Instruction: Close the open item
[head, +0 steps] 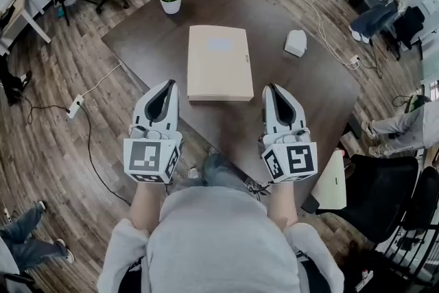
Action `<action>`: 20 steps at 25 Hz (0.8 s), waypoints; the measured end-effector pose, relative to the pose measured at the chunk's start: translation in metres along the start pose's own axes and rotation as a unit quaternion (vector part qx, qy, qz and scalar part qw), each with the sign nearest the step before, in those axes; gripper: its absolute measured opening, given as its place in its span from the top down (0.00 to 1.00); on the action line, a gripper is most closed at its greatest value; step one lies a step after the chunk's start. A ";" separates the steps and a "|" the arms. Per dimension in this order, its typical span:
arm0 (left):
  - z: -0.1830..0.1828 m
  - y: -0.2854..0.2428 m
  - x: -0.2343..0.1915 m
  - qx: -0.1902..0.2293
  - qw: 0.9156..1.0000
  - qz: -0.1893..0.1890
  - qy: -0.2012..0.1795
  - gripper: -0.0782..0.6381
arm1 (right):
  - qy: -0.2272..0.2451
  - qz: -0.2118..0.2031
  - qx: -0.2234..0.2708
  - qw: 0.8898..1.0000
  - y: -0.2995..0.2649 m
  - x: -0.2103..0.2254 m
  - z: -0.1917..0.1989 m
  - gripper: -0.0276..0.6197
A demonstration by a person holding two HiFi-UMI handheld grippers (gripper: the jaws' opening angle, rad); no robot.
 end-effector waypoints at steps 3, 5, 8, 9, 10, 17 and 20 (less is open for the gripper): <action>-0.006 0.006 -0.003 0.016 1.000 -0.014 -0.009 0.88 | 0.000 0.004 0.008 1.000 0.003 -0.002 -0.005 0.94; -0.007 0.008 -0.003 0.020 1.000 -0.014 -0.009 0.88 | -0.001 0.007 0.014 1.000 0.006 -0.003 -0.007 0.94; -0.008 0.011 -0.004 0.021 1.000 -0.012 -0.007 0.88 | -0.001 0.011 0.019 1.000 0.008 -0.005 -0.010 0.94; -0.008 0.011 -0.004 0.021 1.000 -0.014 -0.008 0.88 | -0.001 0.013 0.021 1.000 0.009 -0.006 -0.011 0.94; -0.009 0.012 -0.005 0.021 1.000 -0.017 -0.009 0.88 | 0.000 0.013 0.022 1.000 0.010 -0.006 -0.012 0.94; -0.009 0.012 -0.004 0.020 0.999 -0.021 -0.014 0.88 | 0.003 0.012 0.024 1.000 0.010 -0.009 -0.016 0.94; -0.010 0.012 -0.004 0.021 0.999 -0.021 -0.017 0.88 | 0.004 0.011 0.025 1.000 0.010 -0.010 -0.017 0.94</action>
Point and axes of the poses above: the fingertips, and each gripper's own axes: y backward along the fingers, x to its right, z out of its underside, the point moved 3 cm from there along y, backward along the fingers, and after that the axes turned 10 degrees about -x, right-handed, at the moved point
